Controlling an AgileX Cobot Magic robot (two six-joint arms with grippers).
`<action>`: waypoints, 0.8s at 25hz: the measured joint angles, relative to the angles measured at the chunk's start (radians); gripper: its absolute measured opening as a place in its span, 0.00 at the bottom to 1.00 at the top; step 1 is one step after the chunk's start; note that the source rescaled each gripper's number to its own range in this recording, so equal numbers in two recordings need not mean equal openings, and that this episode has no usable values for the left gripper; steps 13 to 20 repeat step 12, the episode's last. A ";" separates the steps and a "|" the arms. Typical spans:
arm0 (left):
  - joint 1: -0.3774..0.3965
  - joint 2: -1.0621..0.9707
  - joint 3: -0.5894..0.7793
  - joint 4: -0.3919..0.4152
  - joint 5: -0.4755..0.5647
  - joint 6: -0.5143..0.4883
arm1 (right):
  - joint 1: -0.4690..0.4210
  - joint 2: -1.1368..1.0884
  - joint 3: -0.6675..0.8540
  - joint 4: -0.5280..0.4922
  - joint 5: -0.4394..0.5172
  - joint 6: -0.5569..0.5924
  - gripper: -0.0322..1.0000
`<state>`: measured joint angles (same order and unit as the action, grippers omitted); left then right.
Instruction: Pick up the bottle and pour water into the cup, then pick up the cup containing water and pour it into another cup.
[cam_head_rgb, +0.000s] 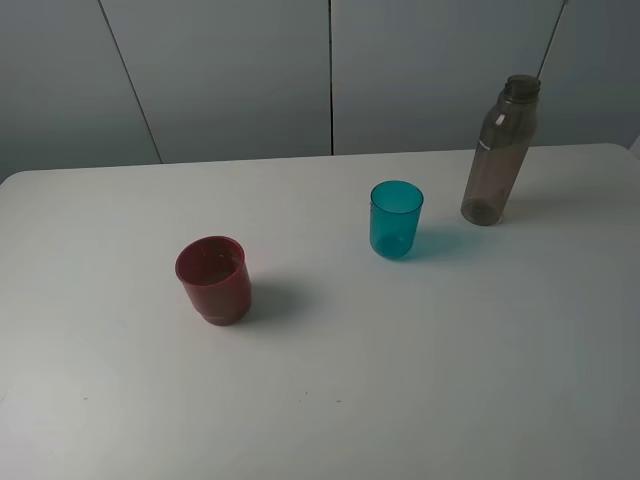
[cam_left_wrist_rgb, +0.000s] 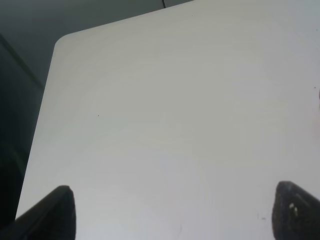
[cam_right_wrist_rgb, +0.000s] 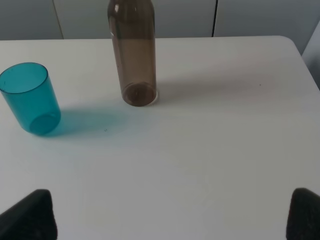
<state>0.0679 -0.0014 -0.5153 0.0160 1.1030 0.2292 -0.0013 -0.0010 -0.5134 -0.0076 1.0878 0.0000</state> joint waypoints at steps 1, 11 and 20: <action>0.000 0.000 0.000 0.000 0.000 0.000 | 0.000 0.000 0.000 0.000 0.000 0.000 1.00; 0.000 0.000 0.000 0.000 0.000 0.002 | 0.000 0.000 0.000 0.000 0.000 0.000 1.00; 0.000 0.000 0.000 0.000 0.000 0.002 | 0.000 0.000 0.000 0.000 0.000 0.000 1.00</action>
